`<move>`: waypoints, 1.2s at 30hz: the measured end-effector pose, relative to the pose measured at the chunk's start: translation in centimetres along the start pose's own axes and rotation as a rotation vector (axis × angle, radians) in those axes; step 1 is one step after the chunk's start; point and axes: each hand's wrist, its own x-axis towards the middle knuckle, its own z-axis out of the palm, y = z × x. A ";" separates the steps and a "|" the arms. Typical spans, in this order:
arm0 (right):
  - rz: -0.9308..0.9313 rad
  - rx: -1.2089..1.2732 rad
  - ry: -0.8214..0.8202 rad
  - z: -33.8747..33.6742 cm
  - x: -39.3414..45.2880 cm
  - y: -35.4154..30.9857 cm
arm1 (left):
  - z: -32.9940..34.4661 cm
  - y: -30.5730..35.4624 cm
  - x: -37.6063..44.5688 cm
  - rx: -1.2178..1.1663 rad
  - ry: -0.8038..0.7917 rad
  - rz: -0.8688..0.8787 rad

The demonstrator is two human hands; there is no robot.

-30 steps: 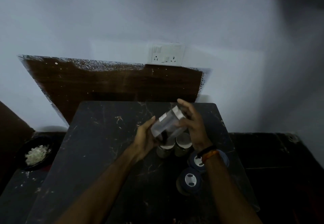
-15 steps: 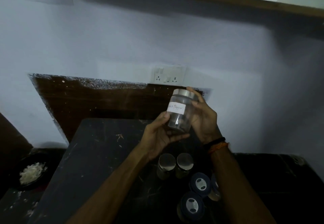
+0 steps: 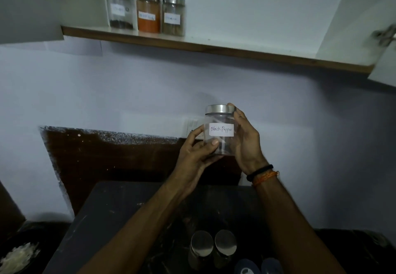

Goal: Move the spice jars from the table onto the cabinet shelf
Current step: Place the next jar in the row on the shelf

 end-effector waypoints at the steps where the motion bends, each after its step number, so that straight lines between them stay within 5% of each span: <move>1: -0.017 -0.002 -0.001 0.3 0.5 -0.7 | 0.4 0.8 0.5 0.018 -0.006 0.011; 22: -0.326 -0.115 -0.098 5.4 10.6 -15.5 | 7.1 16.0 11.2 0.357 -0.186 0.317; 29: -0.411 -0.347 -0.083 6.3 13.5 -19.0 | 7.9 19.9 14.8 0.498 -0.230 0.358; 36: -0.445 -0.409 -0.006 5.8 17.5 -19.5 | 6.5 22.6 17.8 1.048 -0.242 0.401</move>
